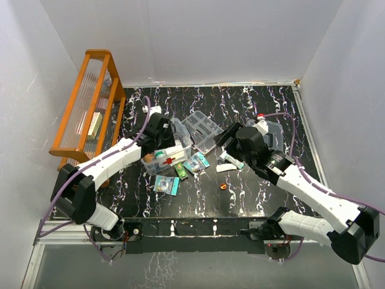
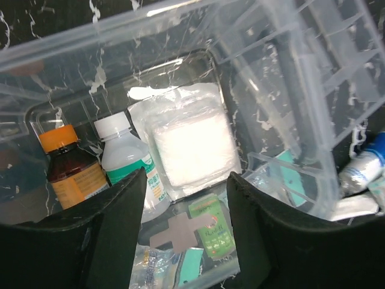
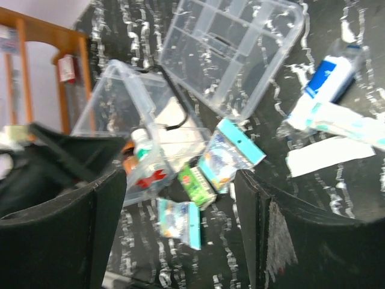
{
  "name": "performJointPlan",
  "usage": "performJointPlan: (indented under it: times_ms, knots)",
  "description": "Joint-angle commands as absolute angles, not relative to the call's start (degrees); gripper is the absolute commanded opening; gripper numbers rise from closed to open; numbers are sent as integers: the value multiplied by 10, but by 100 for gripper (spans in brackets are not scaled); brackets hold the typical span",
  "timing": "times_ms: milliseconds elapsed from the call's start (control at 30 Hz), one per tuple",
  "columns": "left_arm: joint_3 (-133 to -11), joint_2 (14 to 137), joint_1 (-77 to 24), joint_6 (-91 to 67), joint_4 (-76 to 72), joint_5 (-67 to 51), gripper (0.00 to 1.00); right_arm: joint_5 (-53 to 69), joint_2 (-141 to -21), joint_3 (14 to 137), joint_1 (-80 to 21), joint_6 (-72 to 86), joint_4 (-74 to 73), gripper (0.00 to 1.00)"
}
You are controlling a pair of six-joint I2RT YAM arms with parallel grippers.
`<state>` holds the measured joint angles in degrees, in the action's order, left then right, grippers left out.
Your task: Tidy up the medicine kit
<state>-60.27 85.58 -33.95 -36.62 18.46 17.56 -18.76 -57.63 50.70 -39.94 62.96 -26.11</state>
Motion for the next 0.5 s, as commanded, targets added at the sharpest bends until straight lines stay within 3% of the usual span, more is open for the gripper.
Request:
performJointPlan:
  times_ms: [0,233,467]
  knots:
    - [-627,789,-340,-327,183,184,56,-216,-600,517,-379,530,-270,72]
    - [-615,707,-339,-249,125,135,64,-144,-651,504,-307,467,-279,64]
    - [-613,648,-340,-174,79,87,82,-82,-707,489,-304,479,-247,60]
